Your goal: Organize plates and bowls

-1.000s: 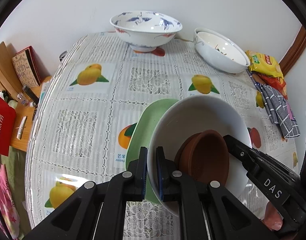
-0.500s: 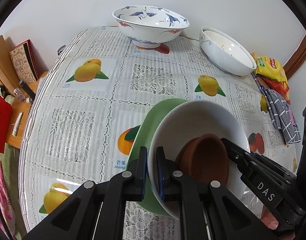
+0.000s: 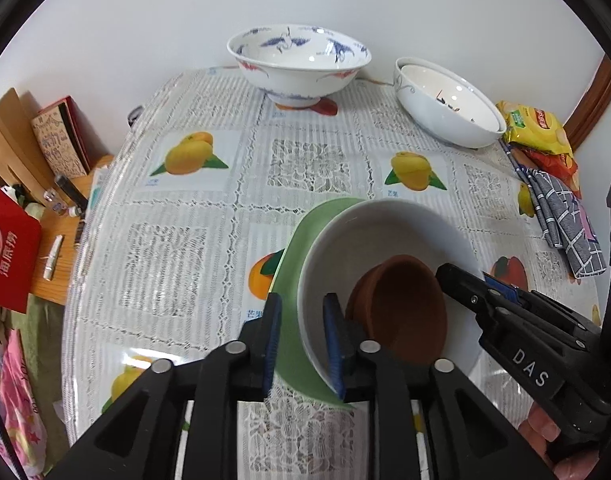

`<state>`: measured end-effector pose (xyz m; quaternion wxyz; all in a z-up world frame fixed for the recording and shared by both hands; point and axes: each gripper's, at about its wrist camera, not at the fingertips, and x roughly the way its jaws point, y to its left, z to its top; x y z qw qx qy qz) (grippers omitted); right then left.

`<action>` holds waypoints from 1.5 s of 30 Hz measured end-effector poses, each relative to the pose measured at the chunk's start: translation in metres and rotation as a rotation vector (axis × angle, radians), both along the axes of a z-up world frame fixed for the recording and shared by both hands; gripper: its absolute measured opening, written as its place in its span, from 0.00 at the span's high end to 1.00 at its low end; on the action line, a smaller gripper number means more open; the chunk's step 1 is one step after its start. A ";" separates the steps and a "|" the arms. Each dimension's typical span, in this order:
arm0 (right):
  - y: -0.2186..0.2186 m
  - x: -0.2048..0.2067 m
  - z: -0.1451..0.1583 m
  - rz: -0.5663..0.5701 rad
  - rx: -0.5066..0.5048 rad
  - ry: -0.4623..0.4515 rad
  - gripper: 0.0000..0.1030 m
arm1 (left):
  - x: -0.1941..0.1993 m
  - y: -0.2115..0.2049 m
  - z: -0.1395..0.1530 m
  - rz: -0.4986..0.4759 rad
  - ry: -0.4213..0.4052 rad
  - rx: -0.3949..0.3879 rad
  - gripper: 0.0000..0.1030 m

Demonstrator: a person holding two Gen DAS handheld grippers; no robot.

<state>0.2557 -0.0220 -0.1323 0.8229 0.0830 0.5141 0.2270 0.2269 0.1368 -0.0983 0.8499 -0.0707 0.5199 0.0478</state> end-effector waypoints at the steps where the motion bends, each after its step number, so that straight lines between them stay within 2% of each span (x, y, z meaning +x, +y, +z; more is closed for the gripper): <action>1: 0.000 -0.003 0.004 0.002 -0.003 -0.009 0.80 | -0.003 -0.001 0.005 -0.002 -0.009 0.001 0.77; 5: -0.004 -0.015 0.018 0.011 -0.029 -0.047 0.71 | -0.014 -0.004 0.017 -0.005 -0.033 0.011 0.75; 8: -0.014 -0.026 0.032 -0.002 -0.052 -0.078 0.69 | -0.026 -0.008 0.029 -0.008 -0.065 0.017 0.73; 11: -0.027 -0.041 0.051 -0.025 -0.096 -0.137 0.61 | -0.039 -0.015 0.041 -0.018 -0.099 0.005 0.67; 15: -0.047 -0.065 0.079 -0.075 -0.188 -0.234 0.56 | -0.055 -0.031 0.058 -0.044 -0.148 -0.014 0.60; 18: -0.066 -0.084 0.094 -0.106 -0.220 -0.280 0.51 | -0.070 -0.045 0.072 -0.053 -0.190 0.011 0.52; 21: -0.085 -0.102 0.103 -0.140 -0.225 -0.302 0.49 | -0.083 -0.061 0.083 -0.072 -0.223 0.047 0.49; 28: -0.119 -0.135 0.114 -0.195 -0.211 -0.315 0.47 | -0.119 -0.088 0.101 -0.069 -0.281 0.100 0.25; 32: -0.133 -0.157 0.123 -0.222 -0.214 -0.369 0.24 | -0.136 -0.104 0.107 -0.080 -0.296 0.096 0.22; 34: -0.141 -0.166 0.127 -0.237 -0.217 -0.392 0.17 | -0.147 -0.112 0.110 -0.078 -0.321 0.111 0.14; 39: -0.160 -0.182 0.134 -0.254 -0.246 -0.423 0.09 | -0.159 -0.124 0.117 -0.081 -0.352 0.117 0.12; 45: -0.175 -0.187 0.133 -0.272 -0.240 -0.408 0.09 | -0.161 -0.135 0.122 -0.079 -0.365 0.114 0.11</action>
